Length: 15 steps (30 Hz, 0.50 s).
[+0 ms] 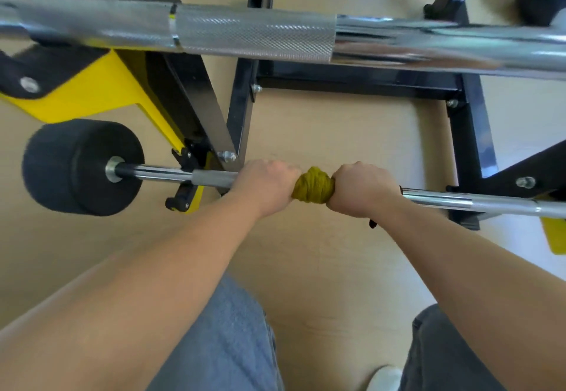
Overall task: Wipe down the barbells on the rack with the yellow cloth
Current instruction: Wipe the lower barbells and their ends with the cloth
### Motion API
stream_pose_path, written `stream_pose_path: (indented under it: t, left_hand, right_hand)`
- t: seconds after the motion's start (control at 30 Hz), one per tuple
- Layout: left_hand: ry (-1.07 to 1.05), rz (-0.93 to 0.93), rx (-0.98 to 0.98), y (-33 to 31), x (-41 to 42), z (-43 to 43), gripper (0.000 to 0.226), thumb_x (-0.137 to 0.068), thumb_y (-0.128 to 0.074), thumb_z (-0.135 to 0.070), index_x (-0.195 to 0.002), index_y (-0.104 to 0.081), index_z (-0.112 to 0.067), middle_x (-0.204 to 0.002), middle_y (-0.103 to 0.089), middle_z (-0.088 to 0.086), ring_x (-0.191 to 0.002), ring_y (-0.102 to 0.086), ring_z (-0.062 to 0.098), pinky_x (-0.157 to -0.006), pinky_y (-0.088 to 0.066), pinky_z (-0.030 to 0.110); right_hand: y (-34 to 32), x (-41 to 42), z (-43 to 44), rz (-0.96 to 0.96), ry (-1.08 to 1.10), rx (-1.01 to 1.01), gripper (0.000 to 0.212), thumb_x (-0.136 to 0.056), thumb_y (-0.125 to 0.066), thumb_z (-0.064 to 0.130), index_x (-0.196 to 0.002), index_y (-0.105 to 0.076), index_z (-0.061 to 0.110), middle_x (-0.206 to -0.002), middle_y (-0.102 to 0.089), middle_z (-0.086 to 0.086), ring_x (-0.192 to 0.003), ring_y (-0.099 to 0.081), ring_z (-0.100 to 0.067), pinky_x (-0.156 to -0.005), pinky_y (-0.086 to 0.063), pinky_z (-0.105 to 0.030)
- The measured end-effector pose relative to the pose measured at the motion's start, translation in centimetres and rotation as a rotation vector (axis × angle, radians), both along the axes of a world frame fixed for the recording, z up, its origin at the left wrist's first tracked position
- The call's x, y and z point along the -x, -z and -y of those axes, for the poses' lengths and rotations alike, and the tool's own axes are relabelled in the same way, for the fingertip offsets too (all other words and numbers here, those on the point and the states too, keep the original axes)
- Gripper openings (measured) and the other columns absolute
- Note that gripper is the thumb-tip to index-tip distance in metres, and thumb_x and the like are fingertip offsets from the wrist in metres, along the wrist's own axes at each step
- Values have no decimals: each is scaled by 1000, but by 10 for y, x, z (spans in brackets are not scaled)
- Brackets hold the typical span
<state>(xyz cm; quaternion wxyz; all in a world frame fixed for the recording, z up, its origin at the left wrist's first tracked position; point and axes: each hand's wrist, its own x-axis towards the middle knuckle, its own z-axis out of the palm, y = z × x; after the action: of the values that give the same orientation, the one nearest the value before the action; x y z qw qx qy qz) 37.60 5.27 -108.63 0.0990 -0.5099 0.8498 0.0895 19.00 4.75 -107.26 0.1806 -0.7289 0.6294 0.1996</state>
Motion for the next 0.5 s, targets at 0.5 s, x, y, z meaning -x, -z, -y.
stream_pose_path:
  t: [0.5]
  left_hand:
    - [-28, 148, 149, 3, -71, -4, 13, -99, -48, -30, -103, -55, -20, -81, -62, 0, -70, -63, 24, -58, -50, 34]
  right_hand:
    - [-14, -108, 33, 130, -44, -497, 15, -83, -72, 28, -80, -59, 21, -85, -58, 0, -72, -55, -16, -62, -41, -30]
